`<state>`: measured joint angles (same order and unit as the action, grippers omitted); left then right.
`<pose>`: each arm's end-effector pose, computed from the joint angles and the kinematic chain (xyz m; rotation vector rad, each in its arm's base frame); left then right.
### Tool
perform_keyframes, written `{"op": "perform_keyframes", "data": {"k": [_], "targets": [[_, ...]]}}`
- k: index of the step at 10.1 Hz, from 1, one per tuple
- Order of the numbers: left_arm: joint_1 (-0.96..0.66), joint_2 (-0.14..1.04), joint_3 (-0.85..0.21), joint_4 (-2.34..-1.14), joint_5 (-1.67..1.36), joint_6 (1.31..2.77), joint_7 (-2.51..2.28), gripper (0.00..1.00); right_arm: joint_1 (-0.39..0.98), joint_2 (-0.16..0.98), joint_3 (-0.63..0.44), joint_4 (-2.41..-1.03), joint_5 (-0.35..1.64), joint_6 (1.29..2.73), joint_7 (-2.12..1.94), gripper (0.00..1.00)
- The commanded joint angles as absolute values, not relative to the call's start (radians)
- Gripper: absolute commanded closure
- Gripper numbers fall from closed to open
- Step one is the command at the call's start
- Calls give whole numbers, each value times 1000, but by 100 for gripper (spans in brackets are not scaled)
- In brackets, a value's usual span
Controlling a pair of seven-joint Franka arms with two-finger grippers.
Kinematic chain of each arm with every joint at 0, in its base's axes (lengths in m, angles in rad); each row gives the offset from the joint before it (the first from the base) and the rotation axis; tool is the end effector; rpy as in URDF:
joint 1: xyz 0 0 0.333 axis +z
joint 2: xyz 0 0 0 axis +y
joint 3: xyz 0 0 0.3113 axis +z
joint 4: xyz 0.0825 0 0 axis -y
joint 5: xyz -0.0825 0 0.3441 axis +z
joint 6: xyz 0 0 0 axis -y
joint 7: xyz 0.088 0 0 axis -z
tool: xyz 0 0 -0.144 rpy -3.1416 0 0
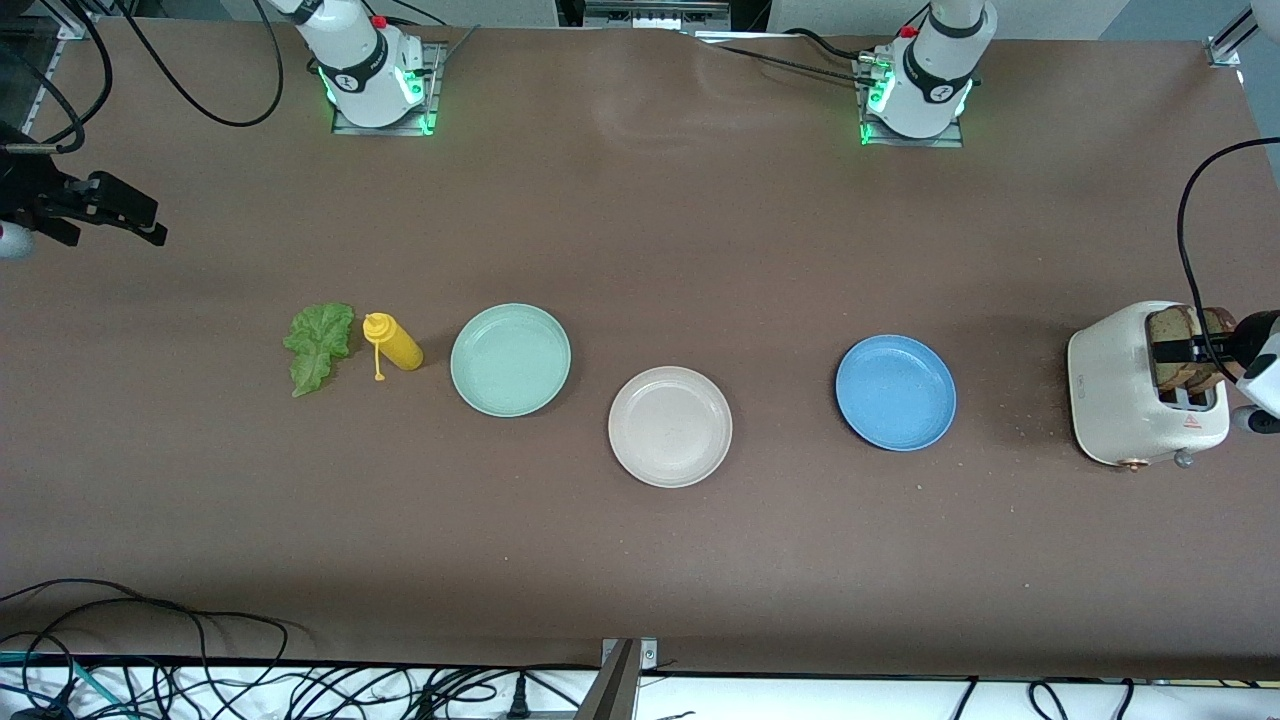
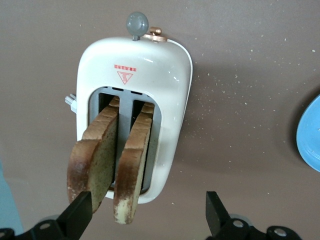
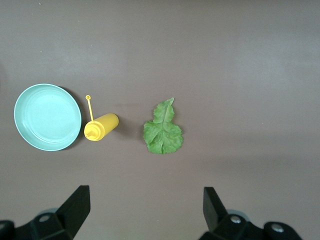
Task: Make sandwich on beige plate with both arms
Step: 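Lower the left gripper and grasp one bread slice in the toaster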
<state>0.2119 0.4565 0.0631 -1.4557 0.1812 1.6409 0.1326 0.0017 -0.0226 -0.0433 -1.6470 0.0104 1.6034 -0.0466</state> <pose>0.5819 0.1845 0.3795 -2.9557 -0.1513 0.4571 0.5080 -0.0199 0.5642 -3.1291 -0.0072 0.0321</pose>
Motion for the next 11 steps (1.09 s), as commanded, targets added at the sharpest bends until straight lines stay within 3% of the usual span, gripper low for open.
{"op": "perform_keyframes", "data": {"k": [1, 5, 11], "targets": [[227, 466, 58, -1460, 176, 1651, 164, 0, -2, -23, -44, -1628, 32, 1583, -40, 0], [235, 448, 57, -1544, 175, 1715, 164, 0, -2, -21, -46, -1628, 32, 1582, -41, 0], [265, 309, 57, -1771, 170, 1900, 221, 3, -2, -20, -45, -1628, 34, 1577, -40, 0]]}}
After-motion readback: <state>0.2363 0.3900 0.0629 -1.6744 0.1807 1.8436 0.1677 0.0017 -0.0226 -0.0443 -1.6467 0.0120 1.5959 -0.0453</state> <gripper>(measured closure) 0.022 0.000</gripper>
